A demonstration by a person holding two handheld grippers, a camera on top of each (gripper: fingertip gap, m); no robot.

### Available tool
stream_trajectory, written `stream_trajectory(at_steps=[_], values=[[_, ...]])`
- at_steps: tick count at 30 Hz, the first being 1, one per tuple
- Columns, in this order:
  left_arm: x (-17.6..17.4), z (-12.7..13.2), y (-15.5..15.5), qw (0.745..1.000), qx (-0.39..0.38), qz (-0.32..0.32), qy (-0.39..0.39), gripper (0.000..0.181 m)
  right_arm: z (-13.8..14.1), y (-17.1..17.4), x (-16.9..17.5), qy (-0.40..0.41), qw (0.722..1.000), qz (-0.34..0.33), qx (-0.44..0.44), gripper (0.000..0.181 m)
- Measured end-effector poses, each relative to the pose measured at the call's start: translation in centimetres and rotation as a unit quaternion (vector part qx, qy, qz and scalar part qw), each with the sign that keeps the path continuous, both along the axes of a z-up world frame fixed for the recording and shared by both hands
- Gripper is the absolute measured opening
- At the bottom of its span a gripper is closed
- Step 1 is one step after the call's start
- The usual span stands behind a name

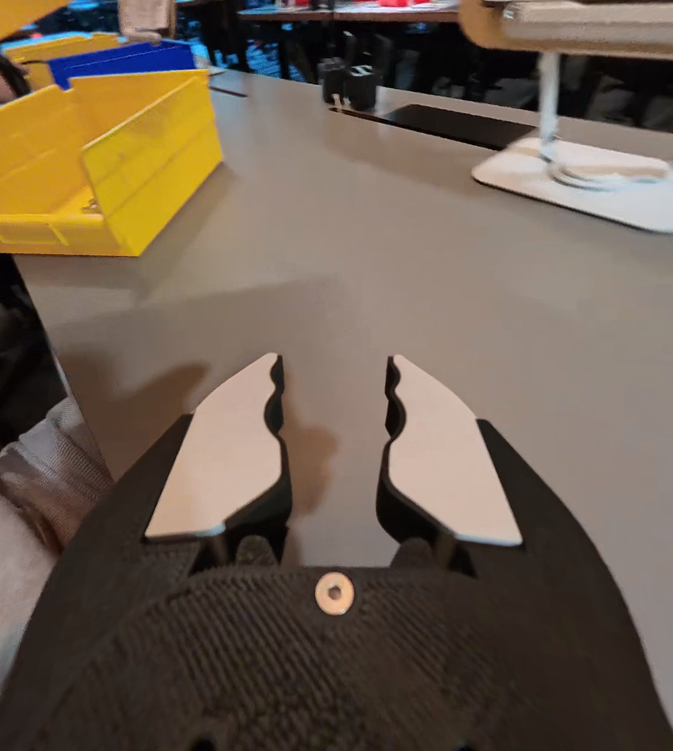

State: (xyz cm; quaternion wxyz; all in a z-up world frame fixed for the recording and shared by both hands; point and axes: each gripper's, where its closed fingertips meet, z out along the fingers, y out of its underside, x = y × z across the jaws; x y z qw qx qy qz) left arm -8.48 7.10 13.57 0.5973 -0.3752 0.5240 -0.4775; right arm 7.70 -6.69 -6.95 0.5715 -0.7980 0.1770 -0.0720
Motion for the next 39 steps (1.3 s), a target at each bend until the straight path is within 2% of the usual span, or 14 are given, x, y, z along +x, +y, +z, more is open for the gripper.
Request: stream_trajectory(at_steps=[3, 5, 10, 15, 20, 25, 32, 36, 39], values=[[2.5, 0.0, -4.6, 0.996, -0.028, -0.084, 0.010, 0.005, 0.1, -4.8, 0.7, 0.010, 0.998, -0.056, 0.002, 0.049], [4.6, -1.0, -7.4, 0.991, -0.041, -0.124, 0.028, 0.005, 0.1, -7.3, 1.2, 0.014, 0.996, -0.090, -0.005, 0.049], [9.7, -6.0, -13.5, 0.978, -0.037, -0.186, 0.092, 0.004, 1.8, -10.9, 2.2, 0.034, 0.989, -0.133, 0.048, 0.049], [13.5, -10.7, -17.7, 0.969, -0.009, -0.212, 0.131, 0.005, 2.2, -13.8, 4.1, 0.065, 0.975, -0.190, 0.090, 0.046], [16.3, -13.5, -20.2, 0.962, -0.009, -0.232, 0.147, 0.005, 2.7, -14.5, 4.3, 0.083, 0.969, -0.199, 0.124, 0.047], [18.3, -15.0, -22.6, 0.952, -0.009, -0.265, 0.154, 0.005, 3.3, -14.4, 3.9, 0.067, 0.969, -0.198, 0.135, 0.048], [20.9, -16.9, -26.7, 0.943, 0.008, -0.292, 0.160, 0.006, 2.4, -14.4, 4.2, 0.068, 0.967, -0.214, 0.120, 0.050], [21.9, -17.6, -27.9, 0.933, -0.035, -0.304, 0.187, 0.005, 2.2, -15.4, 4.8, 0.068, 0.961, -0.241, 0.114, 0.043], [21.7, -18.8, -28.5, 0.908, -0.083, -0.335, 0.239, 0.011, 2.0, -16.2, 5.1, 0.075, 0.958, -0.251, 0.117, 0.047]])
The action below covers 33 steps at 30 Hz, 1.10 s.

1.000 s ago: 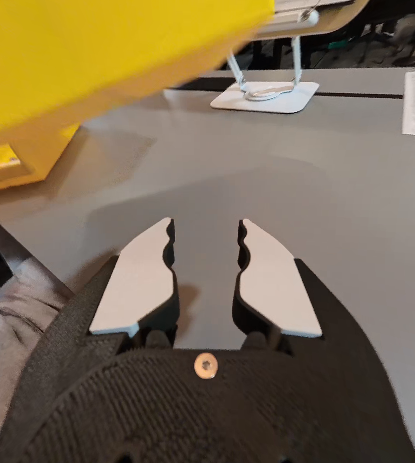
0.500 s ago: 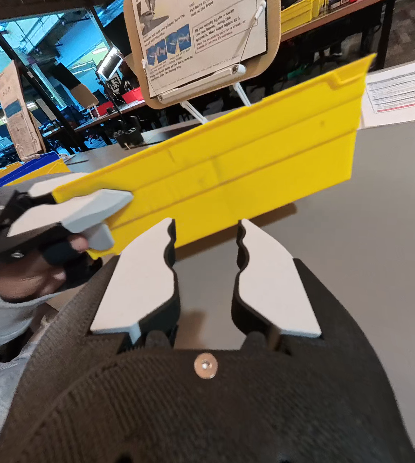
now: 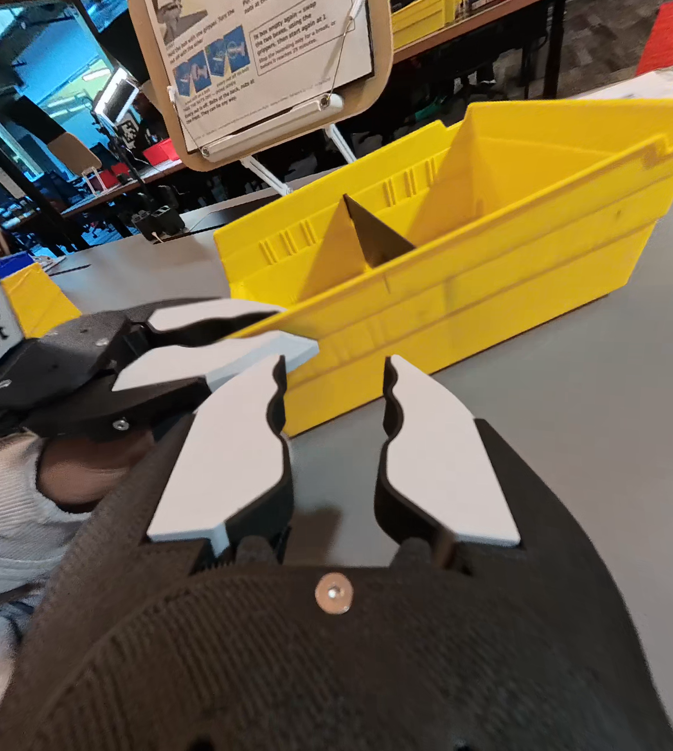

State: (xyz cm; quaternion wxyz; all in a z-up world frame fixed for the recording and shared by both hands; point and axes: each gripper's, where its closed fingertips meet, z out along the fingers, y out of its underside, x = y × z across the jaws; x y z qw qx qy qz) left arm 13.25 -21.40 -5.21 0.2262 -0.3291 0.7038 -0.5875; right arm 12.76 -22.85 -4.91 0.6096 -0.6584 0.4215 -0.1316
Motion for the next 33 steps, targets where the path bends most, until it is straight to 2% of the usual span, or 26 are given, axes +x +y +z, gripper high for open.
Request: stream_trajectory(at_steps=[2, 6, 10, 14, 16, 19, 22, 26, 28, 29, 33], values=[[-0.6, -0.1, 0.0, 1.000, -0.016, -0.018, 0.016, 0.015, 0.1, -0.3, 0.0, 0.002, 1.000, -0.001, 0.010, 0.049], [-2.6, 2.0, 1.2, 0.998, -0.020, -0.056, -0.006, 0.035, 0.4, -0.2, -0.3, -0.009, 1.000, 0.005, 0.011, 0.052], [-5.1, 3.9, 4.7, 0.996, -0.058, -0.071, 0.000, 0.043, 0.9, 0.6, -1.2, -0.041, 0.999, 0.025, -0.006, 0.065], [-6.5, 2.6, 10.1, 0.999, -0.029, -0.021, 0.005, 0.042, 1.3, 1.4, -1.3, -0.073, 0.997, -0.007, -0.027, 0.088], [-7.1, 1.7, 12.3, 1.000, -0.014, 0.004, 0.007, 0.041, 1.5, 2.4, -1.0, -0.079, 0.996, -0.027, -0.025, 0.107], [-7.7, 1.2, 14.0, 1.000, -0.025, 0.018, 0.006, 0.039, 0.9, 4.4, -0.2, -0.079, 0.995, -0.040, -0.048, 0.122], [-7.8, 1.0, 14.1, 0.999, -0.042, 0.008, 0.012, 0.038, -1.4, 6.3, 1.0, -0.053, 0.992, -0.035, -0.110, 0.130], [-8.5, 1.1, 14.1, 0.997, -0.065, -0.012, 0.024, 0.036, -1.7, 4.3, 2.6, -0.049, 0.988, -0.057, -0.132, 0.117], [-8.9, 1.2, 14.2, 0.997, -0.069, -0.015, 0.024, 0.035, -1.5, 1.9, 3.4, -0.053, 0.985, -0.076, -0.148, 0.072], [-9.0, 1.4, 14.2, 0.997, -0.071, -0.016, 0.022, 0.035, -1.5, 0.4, 4.0, -0.059, 0.982, -0.086, -0.160, 0.057], [-9.1, 1.6, 14.1, 0.997, -0.073, -0.025, 0.020, 0.035, -1.6, -6.4, 7.3, -0.044, 0.979, -0.124, -0.155, 0.018]])
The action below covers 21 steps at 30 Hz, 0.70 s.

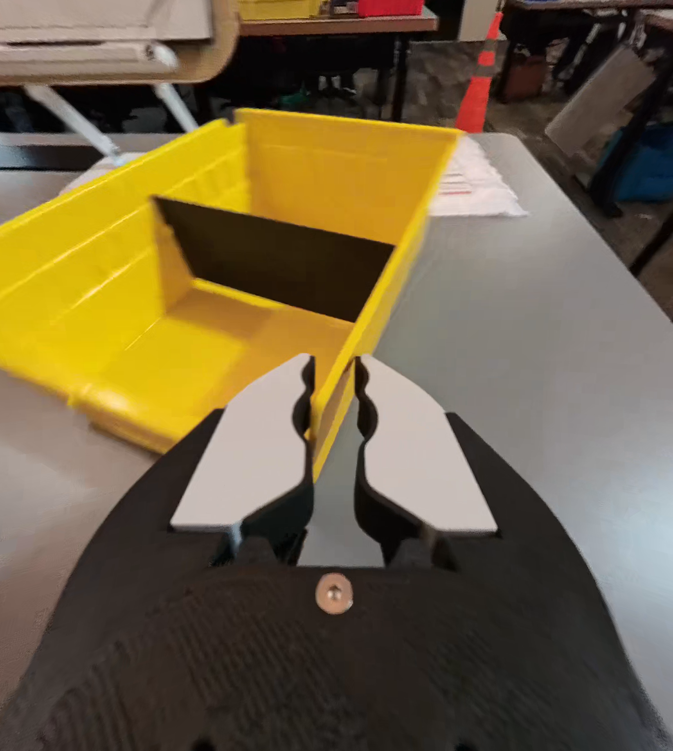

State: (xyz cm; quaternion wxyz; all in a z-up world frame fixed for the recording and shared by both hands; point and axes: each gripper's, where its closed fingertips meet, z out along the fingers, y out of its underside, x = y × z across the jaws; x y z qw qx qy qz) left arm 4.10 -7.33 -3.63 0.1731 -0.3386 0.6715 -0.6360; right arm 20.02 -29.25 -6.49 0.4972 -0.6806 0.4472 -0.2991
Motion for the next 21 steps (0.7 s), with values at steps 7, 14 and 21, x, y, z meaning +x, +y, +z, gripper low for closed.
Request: stream_trajectory(at_steps=[7, 14, 21], values=[[0.1, -0.2, 0.1, 1.000, 0.005, 0.002, 0.000, 0.034, 0.3, -8.8, 3.1, 0.029, 0.995, 0.013, 0.090, 0.006], [0.2, -0.8, -0.1, 1.000, 0.012, -0.002, 0.007, 0.033, 0.3, -13.3, 2.5, 0.022, 0.998, 0.000, 0.056, 0.004], [0.3, -0.9, 0.1, 1.000, 0.015, -0.005, 0.010, 0.033, 0.1, -15.0, 2.7, 0.019, 0.995, -0.020, 0.092, 0.005]])
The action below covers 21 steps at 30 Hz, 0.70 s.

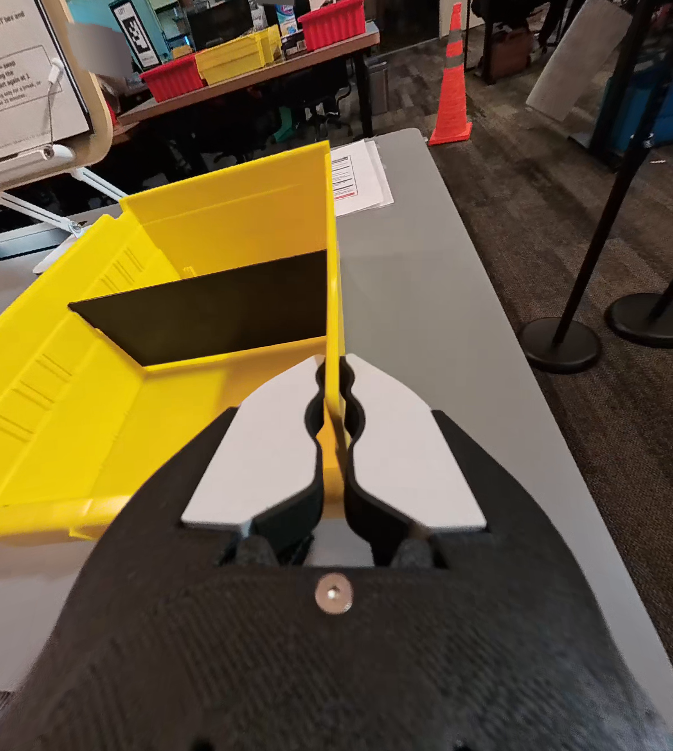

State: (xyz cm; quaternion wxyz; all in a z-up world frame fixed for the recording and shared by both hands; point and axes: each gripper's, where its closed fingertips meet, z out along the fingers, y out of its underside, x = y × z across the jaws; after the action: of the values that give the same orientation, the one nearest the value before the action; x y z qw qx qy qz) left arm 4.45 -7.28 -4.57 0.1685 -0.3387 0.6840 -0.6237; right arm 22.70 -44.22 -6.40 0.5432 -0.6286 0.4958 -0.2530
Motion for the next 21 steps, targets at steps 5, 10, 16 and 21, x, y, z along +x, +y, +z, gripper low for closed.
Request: stream_trajectory(at_steps=[5, 10, 16, 21], values=[[1.6, 0.8, 3.3, 0.993, 0.032, 0.114, -0.026, 0.023, 6.4, -1.6, -1.3, -0.117, 0.986, -0.100, -0.071, 0.046], [1.4, 6.2, 12.1, 0.943, 0.079, 0.299, -0.123, 0.033, 12.0, 9.1, -6.5, -0.237, 0.968, 0.017, -0.084, 0.037], [-5.3, 6.7, 22.8, 0.795, 0.225, 0.538, -0.165, 0.063, 12.4, 21.6, -10.5, -0.267, 0.950, 0.151, -0.063, 0.039], [-6.5, 3.1, 26.5, 0.790, 0.252, 0.555, -0.062, 0.065, 10.1, 27.3, -12.6, -0.213, 0.939, 0.265, 0.044, 0.035]])
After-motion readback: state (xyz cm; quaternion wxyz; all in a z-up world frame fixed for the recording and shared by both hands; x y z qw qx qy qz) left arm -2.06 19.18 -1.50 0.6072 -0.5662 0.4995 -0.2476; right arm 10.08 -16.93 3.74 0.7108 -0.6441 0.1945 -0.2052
